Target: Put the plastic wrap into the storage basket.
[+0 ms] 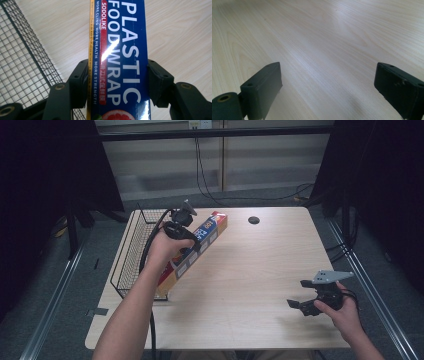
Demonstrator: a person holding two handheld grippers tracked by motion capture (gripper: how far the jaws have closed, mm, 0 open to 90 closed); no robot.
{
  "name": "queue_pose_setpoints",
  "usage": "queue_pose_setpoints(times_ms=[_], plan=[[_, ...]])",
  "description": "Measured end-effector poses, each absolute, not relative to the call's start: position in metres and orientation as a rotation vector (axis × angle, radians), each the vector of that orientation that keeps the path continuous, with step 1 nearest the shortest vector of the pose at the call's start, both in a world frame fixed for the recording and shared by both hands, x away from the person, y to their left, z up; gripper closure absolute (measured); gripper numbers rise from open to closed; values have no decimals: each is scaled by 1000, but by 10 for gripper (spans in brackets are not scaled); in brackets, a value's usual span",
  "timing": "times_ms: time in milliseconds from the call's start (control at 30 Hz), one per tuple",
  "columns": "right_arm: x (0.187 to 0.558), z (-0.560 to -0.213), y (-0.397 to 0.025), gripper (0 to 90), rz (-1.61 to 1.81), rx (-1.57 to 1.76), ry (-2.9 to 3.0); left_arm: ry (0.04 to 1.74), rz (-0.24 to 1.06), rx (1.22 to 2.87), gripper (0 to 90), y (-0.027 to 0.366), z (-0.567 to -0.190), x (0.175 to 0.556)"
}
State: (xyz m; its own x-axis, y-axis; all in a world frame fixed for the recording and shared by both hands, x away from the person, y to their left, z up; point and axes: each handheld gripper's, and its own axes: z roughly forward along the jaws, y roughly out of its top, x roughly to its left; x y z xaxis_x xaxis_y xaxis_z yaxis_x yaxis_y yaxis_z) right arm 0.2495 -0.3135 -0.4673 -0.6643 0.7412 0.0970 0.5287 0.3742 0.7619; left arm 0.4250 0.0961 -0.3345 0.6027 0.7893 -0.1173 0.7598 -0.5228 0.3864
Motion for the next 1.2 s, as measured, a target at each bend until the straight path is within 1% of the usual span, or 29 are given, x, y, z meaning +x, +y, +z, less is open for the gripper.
queue_pose_setpoints(times_ms=[167,700,800,933,1200], plan=[[250,-468,-314,72,1174,1125,2376,1246,119,2438,431,105,-334,426],[251,-468,-312,72,1172,1122,2382,1377,139,2378,431,128,-332,426],[251,-468,-312,72,1171,1123,2384,1375,155,2373,431,133,-333,427],[251,-468,-312,72,1168,1120,2382,1417,157,2340,431,138,-334,427],[250,-468,-312,72,1170,1123,2383,1447,167,2337,431,150,-334,427]])
